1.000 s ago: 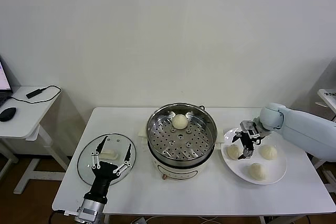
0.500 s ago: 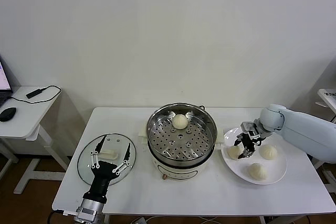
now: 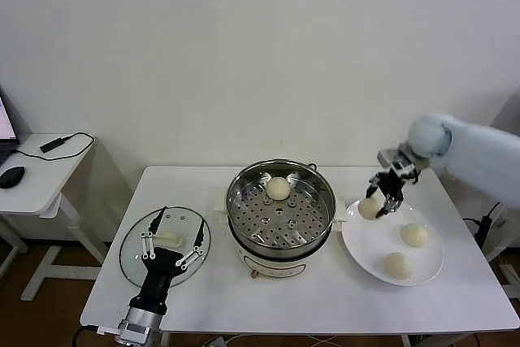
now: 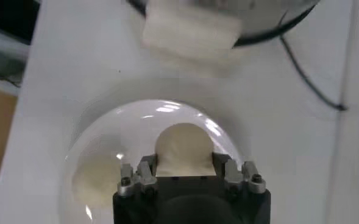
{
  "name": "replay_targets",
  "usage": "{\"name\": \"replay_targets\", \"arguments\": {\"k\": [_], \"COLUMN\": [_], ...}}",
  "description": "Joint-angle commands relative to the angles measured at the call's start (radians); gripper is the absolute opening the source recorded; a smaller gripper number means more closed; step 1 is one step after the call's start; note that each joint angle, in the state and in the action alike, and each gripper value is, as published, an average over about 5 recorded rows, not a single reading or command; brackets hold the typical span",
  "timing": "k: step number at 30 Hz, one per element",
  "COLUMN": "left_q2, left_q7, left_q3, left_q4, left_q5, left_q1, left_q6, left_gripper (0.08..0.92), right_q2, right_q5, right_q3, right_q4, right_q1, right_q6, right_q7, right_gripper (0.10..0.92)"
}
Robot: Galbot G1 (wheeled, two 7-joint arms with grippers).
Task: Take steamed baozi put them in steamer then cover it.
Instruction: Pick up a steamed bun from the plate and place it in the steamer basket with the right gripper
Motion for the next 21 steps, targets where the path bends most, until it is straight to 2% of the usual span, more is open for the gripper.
{"name": "replay_targets", "arguments": {"k": [1,5,9,21], "left_q2": [0.002,0.004,0.005,0.011], "left_q7": [-0.001,-0.003,-0.003,-0.004], "left_q3": [0.0,0.001,0.004,-0.001], "left_q4": [-0.006,-0.005,-0.008,-0.008], "left_q5": [0.0,0.0,0.0,-0.005], "left_q1": [0.002,0.001,0.0,0.002], "left_q6": [-0.001,-0.001,0.001,0.005], "left_gripper": [0.823,0.823,0.823,0.823], "right_q2": [0.138,0.218,0.303,0.544], "right_q5": [0.174,0.243,0.267,0.318], "right_q3": [-0.127,-0.138,-0.146,-0.207], "right_q4": [0.123,0.21,0.233,0.108], "right_q1": [0.361,0.346,0.292,0.186], "right_q6": [-0.042,-0.092,-0.151,-0.242], "right_q7": [-0.12,-0.014,0.066,0.152], "right_gripper": [0.638,0.65,0.659,0.644]}}
